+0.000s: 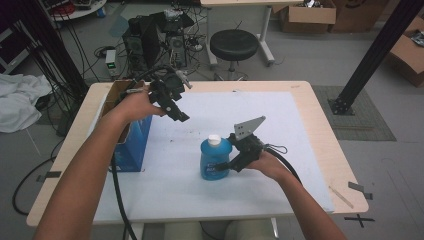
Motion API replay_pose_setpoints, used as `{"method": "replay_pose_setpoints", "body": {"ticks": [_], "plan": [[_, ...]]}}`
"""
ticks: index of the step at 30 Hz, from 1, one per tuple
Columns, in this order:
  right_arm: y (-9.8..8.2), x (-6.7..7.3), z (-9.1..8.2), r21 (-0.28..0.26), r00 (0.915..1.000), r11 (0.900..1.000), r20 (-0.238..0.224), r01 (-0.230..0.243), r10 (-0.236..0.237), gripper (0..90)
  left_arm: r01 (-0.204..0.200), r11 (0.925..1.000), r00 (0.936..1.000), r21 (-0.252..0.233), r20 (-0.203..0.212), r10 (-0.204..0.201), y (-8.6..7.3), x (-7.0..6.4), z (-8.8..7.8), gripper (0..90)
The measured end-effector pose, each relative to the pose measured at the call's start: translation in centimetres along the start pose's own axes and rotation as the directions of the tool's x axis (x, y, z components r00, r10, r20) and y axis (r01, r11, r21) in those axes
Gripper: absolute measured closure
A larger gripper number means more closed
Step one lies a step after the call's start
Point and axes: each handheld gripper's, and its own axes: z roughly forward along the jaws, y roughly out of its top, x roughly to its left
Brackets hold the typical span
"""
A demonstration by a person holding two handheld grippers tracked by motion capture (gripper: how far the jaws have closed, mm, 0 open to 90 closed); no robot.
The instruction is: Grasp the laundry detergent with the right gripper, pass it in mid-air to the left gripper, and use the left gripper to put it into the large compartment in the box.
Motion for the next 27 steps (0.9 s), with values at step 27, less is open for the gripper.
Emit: {"method": "replay_pose_setpoints", "body": {"ticks": [27], "plan": [[0.0, -0.18, -0.22, -0.02, 0.9995, 0.999, -0.014, 0.026, -0.027, 36.2, 0.012, 0.9999, 0.9999, 0.0, 0.003, -0.012, -0.21, 0.0, 0.12, 20.3]]}}
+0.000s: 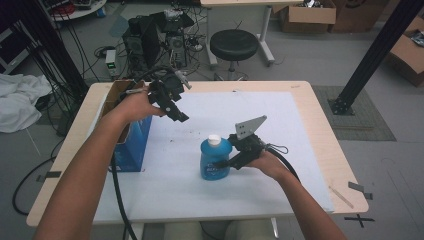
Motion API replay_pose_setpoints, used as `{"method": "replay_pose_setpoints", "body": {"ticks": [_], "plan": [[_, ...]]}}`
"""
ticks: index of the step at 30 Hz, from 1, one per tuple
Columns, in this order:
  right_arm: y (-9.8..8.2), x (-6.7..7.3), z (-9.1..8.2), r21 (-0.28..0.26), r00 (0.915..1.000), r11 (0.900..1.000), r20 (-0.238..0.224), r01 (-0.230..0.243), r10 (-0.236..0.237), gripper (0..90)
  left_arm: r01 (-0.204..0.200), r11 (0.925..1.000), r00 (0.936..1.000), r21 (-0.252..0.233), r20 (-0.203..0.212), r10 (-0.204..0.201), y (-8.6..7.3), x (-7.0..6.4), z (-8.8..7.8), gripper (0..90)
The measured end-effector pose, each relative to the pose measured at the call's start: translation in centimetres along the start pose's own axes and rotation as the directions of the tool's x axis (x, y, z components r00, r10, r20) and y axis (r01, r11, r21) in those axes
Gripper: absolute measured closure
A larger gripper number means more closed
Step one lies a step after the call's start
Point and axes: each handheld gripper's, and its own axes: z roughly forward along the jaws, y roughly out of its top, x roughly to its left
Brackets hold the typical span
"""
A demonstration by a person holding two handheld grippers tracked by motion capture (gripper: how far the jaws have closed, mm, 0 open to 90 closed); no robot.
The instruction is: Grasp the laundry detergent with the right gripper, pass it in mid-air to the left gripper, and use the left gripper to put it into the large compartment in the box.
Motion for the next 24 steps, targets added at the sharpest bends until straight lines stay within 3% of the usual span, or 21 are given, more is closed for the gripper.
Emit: {"method": "replay_pose_setpoints", "body": {"ticks": [15, 24], "plan": [[0.1, 0.02, -0.05, -0.003, 0.9996, 1.0, -0.008, 0.027, -0.027, 41.5, -0.001, 1.0, 1.0, 0.002, -0.002, 0.001, -0.03, -0.02, 0.04, 20.3], [-0.05, 0.57, 0.05, -0.029, 0.9986, 0.998, 0.014, 0.052, -0.052, 44.4, 0.0, 1.0, 1.0, 0.003, -0.006, 0.0, -0.2, -0.22, -0.26, 20.5]]}}
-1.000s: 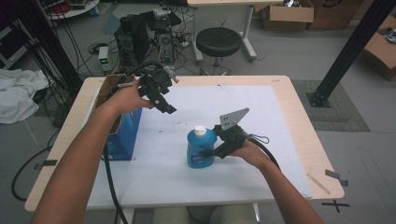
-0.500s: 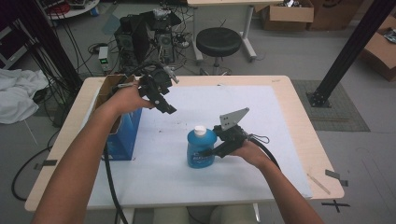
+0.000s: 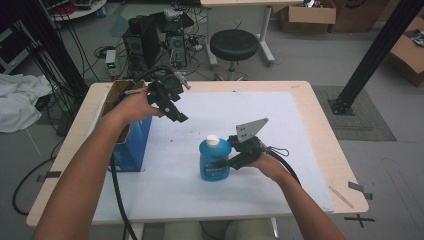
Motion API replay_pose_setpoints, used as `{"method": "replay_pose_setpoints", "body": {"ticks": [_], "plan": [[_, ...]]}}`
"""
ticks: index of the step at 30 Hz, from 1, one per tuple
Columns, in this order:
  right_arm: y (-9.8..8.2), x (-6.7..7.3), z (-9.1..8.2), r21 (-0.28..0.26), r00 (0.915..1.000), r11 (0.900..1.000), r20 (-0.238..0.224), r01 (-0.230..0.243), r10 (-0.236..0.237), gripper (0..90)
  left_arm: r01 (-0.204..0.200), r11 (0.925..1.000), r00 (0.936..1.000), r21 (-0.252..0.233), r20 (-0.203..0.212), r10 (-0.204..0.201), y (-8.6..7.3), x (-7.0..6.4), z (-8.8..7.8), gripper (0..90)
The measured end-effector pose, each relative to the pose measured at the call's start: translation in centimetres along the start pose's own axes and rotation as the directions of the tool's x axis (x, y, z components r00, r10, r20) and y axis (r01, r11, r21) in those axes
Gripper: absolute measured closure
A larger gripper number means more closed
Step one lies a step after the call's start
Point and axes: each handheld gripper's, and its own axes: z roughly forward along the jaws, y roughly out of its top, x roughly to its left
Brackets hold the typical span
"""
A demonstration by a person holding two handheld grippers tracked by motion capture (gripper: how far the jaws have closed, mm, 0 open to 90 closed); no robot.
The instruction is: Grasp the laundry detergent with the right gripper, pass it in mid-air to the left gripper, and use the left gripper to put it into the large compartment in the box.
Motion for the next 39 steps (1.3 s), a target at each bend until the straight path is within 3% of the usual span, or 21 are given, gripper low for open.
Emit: {"method": "replay_pose_setpoints", "body": {"ticks": [6, 10, 17, 29, 34, 39], "plan": [[0.6, 0.3, -1.0, -0.032, 0.9998, 0.999, 0.013, -0.011, 0.012, 44.6, -0.019, 0.9998, 0.9998, 0.003, 0.002, 0.019, 0.3, -0.9, -0.5, 20.6], [1.0, 0.5, -2.1, -0.03, 0.9991, 0.999, 0.038, -0.016, 0.018, 44.5, -0.046, 0.9989, 0.9989, 0.001, -0.002, 0.046, 0.7, -1.8, -0.9, 20.3], [1.8, 0.9, -4.5, -0.004, 0.997, 1.0, 0.076, -0.016, 0.016, 44.5, -0.083, 0.9962, 0.9962, 0.025, 0.03, 0.082, 1.5, -3.2, -1.4, 20.0], [2.4, 1.5, -6.8, 0.027, 0.9937, 0.999, 0.11, -0.026, 0.023, 44.4, -0.167, 0.9831, 0.9782, 0.075, 0.137, 0.156, 4.3, -6.7, -3.0, 19.4], [2.6, 1.6, -7.2, 0.036, 0.9927, 0.999, 0.119, -0.027, 0.022, 44.4, -0.2, 0.9758, 0.9691, 0.088, 0.164, 0.184, 5.5, -8.0, -3.9, 19.2], [3.0, 1.7, -7.1, 0.053, 0.9928, 0.998, 0.118, -0.024, 0.018, 44.4, -0.217, 0.9712, 0.964, 0.098, 0.178, 0.198, 6.6, -8.9, -4.7, 19.3]]}}
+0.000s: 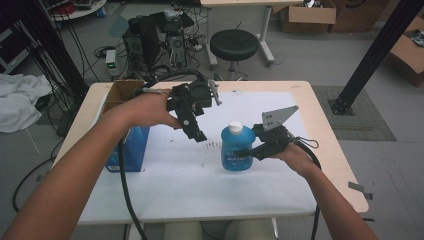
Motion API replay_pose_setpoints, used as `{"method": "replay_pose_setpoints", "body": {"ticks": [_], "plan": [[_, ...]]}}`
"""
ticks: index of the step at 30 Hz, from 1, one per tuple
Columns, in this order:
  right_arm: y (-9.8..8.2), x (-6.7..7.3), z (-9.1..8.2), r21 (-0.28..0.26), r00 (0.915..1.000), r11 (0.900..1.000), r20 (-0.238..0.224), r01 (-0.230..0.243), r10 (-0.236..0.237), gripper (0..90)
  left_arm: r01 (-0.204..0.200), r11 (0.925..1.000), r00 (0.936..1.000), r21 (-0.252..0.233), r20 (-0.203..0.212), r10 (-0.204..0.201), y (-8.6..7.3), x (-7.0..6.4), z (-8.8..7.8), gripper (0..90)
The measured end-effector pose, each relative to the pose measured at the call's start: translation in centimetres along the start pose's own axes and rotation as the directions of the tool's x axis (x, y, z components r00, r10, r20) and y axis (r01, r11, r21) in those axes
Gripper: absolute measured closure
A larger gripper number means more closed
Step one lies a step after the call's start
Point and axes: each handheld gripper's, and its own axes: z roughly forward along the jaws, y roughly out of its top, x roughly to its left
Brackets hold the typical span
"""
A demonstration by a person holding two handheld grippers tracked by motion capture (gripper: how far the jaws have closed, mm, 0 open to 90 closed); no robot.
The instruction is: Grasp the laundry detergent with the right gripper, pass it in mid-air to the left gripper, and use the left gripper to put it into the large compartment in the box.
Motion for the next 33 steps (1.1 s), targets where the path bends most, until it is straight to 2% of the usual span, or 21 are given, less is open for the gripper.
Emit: {"method": "replay_pose_setpoints", "body": {"ticks": [4, 11, 20, 33], "plan": [[0.4, 0.1, 0.3, 0.013, 1.0, 1.0, -0.007, 0.003, -0.003, 44.5, -0.023, 0.9996, 0.9996, 0.017, 0.02, 0.022, 0.9, -0.6, -0.3, 19.2], [1.2, 0.3, 1.4, 0.017, 0.9995, 1.0, -0.031, 0.012, -0.012, 44.5, -0.037, 0.9989, 0.9988, 0.029, 0.034, 0.036, 2.1, -1.3, -0.4, 19.0], [1.9, 0.6, 2.9, 0.024, 0.9978, 1.0, -0.063, 0.019, -0.018, 44.5, -0.041, 0.9984, 0.9984, 0.04, 0.041, 0.039, 2.5, -1.5, -0.4, 18.8], [2.9, 0.7, 4.5, 0.029, 0.9959, 0.999, -0.089, 0.023, -0.02, 44.5, -0.055, 0.9967, 0.9971, 0.06, 0.056, 0.052, 3.3, -1.7, 0.8, 18.8]]}}
